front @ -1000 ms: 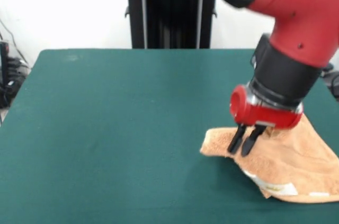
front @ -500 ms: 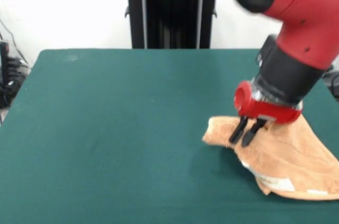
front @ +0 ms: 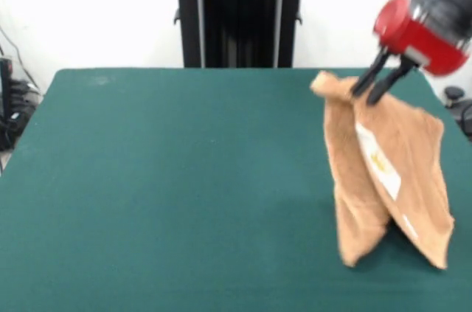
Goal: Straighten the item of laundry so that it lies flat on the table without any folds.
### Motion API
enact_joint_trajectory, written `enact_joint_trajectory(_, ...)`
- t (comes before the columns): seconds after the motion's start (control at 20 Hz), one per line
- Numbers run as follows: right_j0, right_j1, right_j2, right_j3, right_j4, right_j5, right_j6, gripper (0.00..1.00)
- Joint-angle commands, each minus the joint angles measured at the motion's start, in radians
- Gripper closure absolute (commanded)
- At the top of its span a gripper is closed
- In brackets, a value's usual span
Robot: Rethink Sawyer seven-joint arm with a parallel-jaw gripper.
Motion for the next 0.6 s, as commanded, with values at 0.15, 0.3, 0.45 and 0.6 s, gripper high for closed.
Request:
enact_joint_trajectory(0.15, 0.057, -0.067, -0.105, 0.21, -0.034, 0.134, 0.253, 1.0)
enact_joint_trajectory(0.3, 0.069, -0.05, -0.123, 0.236, -0.055, 0.086, 0.257, 1.0)
enact_joint_trajectory(0.45, 0.078, 0.017, -0.134, 0.251, -0.07, -0.033, 0.32, 1.0)
enact_joint_trajectory(0.6, 0.087, 0.07, -0.153, 0.25, -0.091, -0.123, 0.364, 1.0)
